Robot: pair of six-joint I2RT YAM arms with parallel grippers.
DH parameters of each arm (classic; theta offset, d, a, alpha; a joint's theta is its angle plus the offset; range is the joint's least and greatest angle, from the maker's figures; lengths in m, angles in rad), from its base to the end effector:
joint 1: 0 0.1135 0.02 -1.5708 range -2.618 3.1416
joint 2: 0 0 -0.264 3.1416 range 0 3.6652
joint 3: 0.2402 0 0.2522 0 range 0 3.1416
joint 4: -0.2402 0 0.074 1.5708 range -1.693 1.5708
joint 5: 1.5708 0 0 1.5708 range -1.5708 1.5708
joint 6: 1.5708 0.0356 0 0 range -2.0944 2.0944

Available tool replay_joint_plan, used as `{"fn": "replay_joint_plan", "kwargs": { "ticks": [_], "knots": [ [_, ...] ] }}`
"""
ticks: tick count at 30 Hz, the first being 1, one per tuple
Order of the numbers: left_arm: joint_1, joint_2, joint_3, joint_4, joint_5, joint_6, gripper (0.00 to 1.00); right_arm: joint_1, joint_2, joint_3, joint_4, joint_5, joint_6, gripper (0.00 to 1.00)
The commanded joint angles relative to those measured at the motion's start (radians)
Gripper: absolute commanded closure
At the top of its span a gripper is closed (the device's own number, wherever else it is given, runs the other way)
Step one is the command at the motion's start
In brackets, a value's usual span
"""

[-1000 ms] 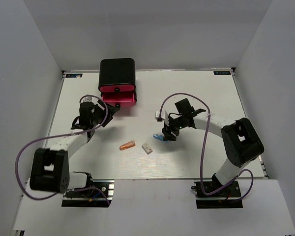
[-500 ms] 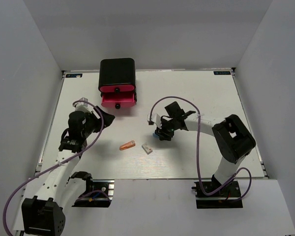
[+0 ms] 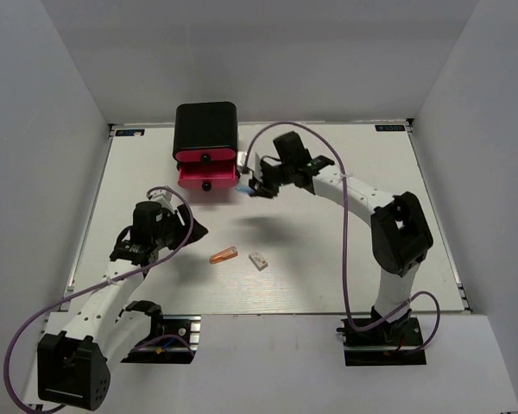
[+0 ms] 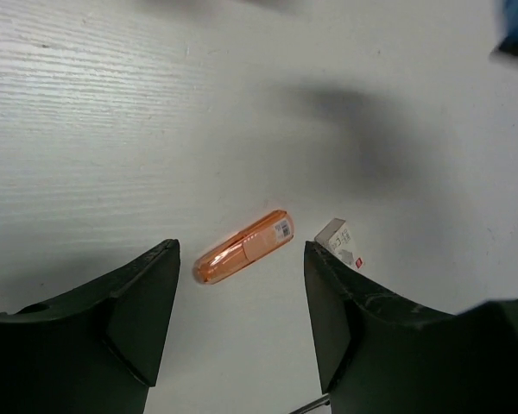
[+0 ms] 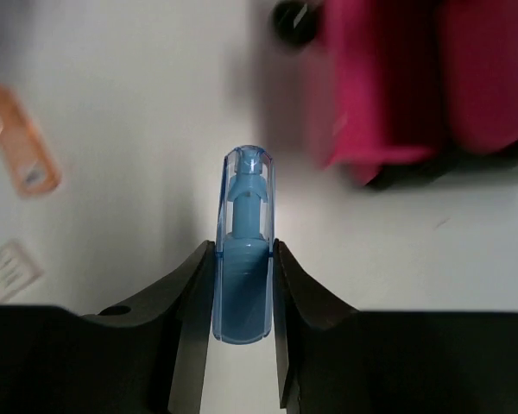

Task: Sort the stationery into containers
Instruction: Pick up the stationery from the center of the board, then place the stationery in the drawer.

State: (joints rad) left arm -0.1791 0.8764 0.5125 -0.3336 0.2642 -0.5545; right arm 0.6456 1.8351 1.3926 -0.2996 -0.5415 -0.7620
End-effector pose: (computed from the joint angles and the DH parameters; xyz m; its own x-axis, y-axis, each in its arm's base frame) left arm 0.1798 -0.0420 0.2156 -0.7316 -0.3841 -0.5633 -0.0191 0.8375 -0.5461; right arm 0.3189 0.2632 0.2470 0.1749 -0.6089 -0.7737 -0.9652 0.0491 -0.2568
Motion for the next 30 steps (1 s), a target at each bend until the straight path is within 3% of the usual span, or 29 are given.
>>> {"fn": "replay_joint_plan", "kwargs": {
  "ticks": [1, 6, 12, 17, 20, 27, 30],
  "knots": [
    [-0.025, 0.007, -0.006, -0.012, 0.009, 0.008, 0.31, 0.019, 0.082, 0.207, 0.074, -0.106, 0.01, 1.0],
    [-0.054, 0.007, -0.026, -0.022, -0.022, -0.022, 0.31, 0.051, 0.193, 0.408, 0.131, -0.097, 0.007, 1.0],
    [-0.072, -0.014, -0.046, -0.022, -0.04, -0.042, 0.31, 0.074, 0.259, 0.407, 0.33, -0.057, -0.016, 1.0],
    [-0.092, -0.005, -0.057, -0.022, -0.029, -0.042, 0.28, 0.091, 0.299, 0.408, 0.395, -0.022, -0.016, 1.0],
    [-0.114, 0.013, -0.057, -0.012, -0.02, -0.042, 0.26, 0.097, 0.315, 0.408, 0.415, 0.008, -0.011, 0.93],
    [-0.155, 0.084, -0.026, -0.001, -0.029, -0.024, 0.26, 0.095, 0.332, 0.402, 0.41, 0.051, -0.028, 0.57],
    [-0.177, 0.117, -0.014, 0.008, -0.04, -0.024, 0.26, 0.092, 0.314, 0.384, 0.416, 0.054, -0.031, 0.54]
  ]
}}
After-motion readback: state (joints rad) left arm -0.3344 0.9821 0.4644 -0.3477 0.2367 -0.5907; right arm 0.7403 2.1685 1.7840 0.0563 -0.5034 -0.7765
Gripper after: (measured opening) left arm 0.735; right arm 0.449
